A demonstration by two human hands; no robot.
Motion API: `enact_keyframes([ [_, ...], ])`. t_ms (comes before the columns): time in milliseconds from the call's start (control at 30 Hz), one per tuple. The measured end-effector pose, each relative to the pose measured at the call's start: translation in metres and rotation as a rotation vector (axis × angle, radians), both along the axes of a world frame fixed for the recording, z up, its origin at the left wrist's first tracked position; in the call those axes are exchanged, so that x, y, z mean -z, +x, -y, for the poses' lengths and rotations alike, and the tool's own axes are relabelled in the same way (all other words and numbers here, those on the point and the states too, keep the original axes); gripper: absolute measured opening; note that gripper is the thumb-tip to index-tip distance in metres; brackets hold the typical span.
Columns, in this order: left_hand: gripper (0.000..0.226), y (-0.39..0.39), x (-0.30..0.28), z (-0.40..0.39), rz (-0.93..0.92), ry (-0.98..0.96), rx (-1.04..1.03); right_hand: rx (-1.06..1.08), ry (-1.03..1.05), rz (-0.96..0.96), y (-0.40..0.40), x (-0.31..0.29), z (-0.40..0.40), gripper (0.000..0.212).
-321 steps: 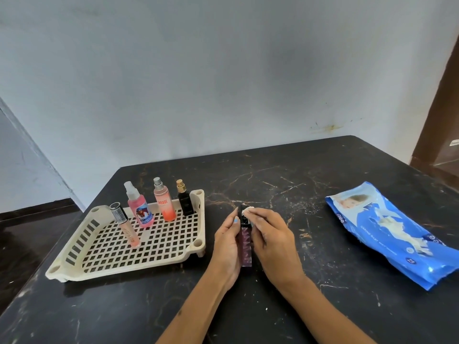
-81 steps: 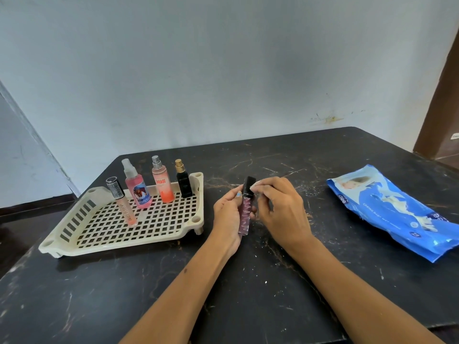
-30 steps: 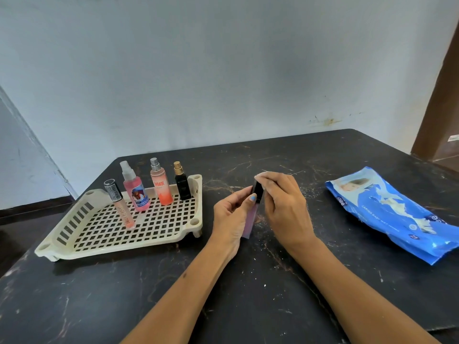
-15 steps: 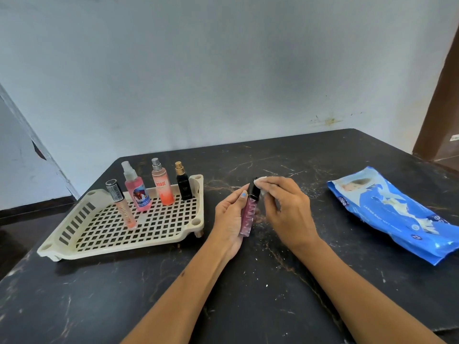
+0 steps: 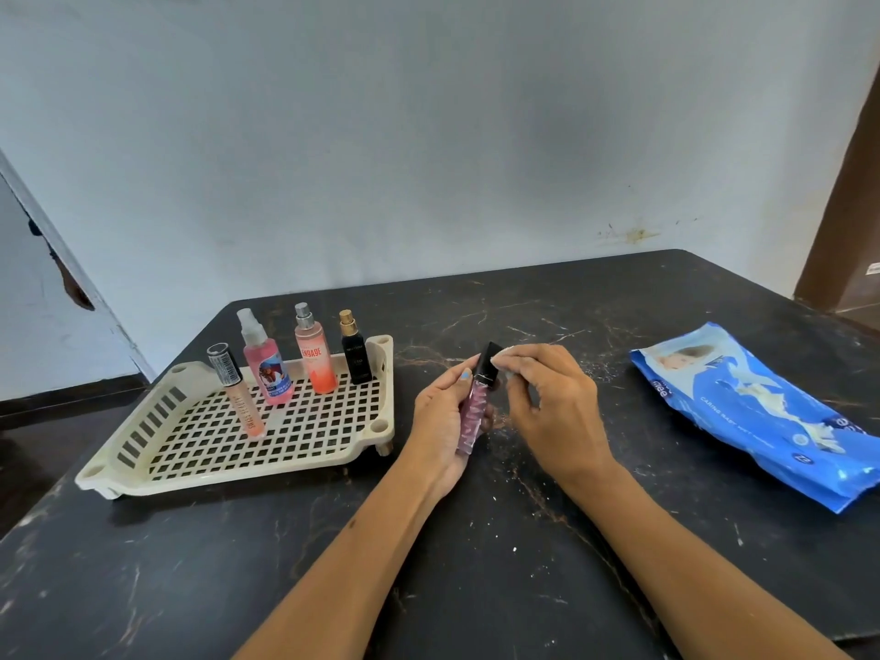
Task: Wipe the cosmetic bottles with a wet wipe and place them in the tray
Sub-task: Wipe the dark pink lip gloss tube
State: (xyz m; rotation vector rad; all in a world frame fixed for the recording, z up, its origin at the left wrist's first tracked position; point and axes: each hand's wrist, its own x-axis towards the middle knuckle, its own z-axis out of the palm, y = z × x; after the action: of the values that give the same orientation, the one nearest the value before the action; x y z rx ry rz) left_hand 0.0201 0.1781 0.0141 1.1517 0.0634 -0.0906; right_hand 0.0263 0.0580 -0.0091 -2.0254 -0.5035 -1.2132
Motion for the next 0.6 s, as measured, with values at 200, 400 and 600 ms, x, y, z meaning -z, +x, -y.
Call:
enact_keyframes([
  [200,0.027,-0.0021,-0.0025,-0.0009,-0.002,-0.003,0.062,-0.024,-0.028,0.009,-0.0021,-0.0002,-0.0007,0.019],
  [400,0.019,-0.0019,-0.0022,0.0001,0.007,0.06,0.046,0.01,0.009,-0.004,0.0014,0.0004,-0.0001,0.023],
  [600,0.015,-0.003,-0.0036,-0.0003,0.011,0.037,0.057,-0.01,0.022,0.001,-0.0004,0.0004,-0.0001,0.019],
])
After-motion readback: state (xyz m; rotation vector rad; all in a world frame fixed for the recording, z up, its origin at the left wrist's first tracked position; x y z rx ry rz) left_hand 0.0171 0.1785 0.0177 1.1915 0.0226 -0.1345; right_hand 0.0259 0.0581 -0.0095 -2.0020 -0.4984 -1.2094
